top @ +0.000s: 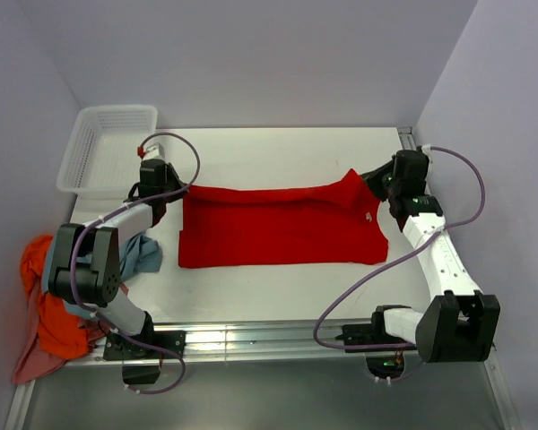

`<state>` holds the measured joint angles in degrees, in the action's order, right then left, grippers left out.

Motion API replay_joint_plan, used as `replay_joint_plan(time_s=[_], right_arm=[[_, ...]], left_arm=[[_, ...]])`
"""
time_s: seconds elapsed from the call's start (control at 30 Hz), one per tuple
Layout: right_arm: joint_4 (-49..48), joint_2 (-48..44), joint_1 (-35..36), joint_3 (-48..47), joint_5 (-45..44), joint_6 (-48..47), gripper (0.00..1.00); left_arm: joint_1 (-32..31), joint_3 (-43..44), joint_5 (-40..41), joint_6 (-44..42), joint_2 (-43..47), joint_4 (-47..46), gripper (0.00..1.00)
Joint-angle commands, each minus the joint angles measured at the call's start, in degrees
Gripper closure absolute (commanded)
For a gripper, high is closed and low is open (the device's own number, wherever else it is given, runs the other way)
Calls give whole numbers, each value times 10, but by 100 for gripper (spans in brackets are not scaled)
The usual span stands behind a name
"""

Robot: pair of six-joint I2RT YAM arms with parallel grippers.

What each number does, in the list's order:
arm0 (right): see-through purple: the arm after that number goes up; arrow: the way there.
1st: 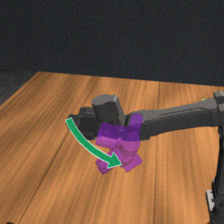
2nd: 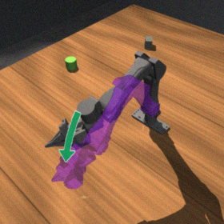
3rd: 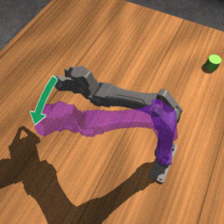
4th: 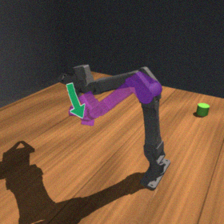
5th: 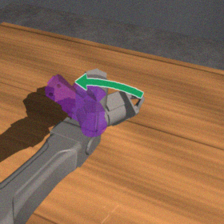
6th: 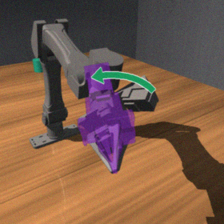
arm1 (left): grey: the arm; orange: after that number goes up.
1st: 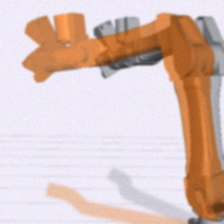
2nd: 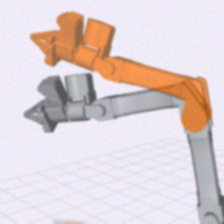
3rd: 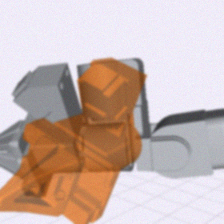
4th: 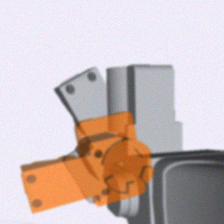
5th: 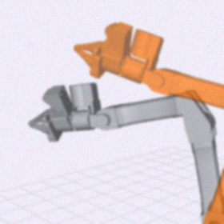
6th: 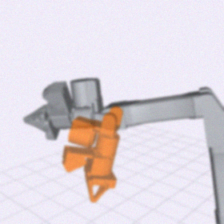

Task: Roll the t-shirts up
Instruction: Fold the tshirt

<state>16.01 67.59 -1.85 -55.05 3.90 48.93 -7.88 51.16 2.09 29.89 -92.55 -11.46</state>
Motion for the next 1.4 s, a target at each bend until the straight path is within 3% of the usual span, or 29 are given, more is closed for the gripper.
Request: replay_joint_plan(time_s=[0.0,0.6,0.97,1.1,1.17,1.2,1.37], right_arm=[[-3,-29,1,19,-4,-8,100],[-12,-122,1,169,-18,-5,100],[-19,-203,1,259,-38,23,100],[-8,-210,1,266,-56,14,89],[0,-208,1,265,-59,9,72],[0,-207,1,267,-59,8,69],[4,-207,1,261,-64,-1,64]], left_arm=[[-2,-18,-15,16,27,-32,100],[-2,-98,-2,60,44,-62,99],[0,-139,21,90,76,-82,85],[1,-150,27,95,90,-90,75],[1,-160,27,96,107,-96,68],[2,-162,27,94,113,-96,64],[2,-165,35,87,158,-90,59]])
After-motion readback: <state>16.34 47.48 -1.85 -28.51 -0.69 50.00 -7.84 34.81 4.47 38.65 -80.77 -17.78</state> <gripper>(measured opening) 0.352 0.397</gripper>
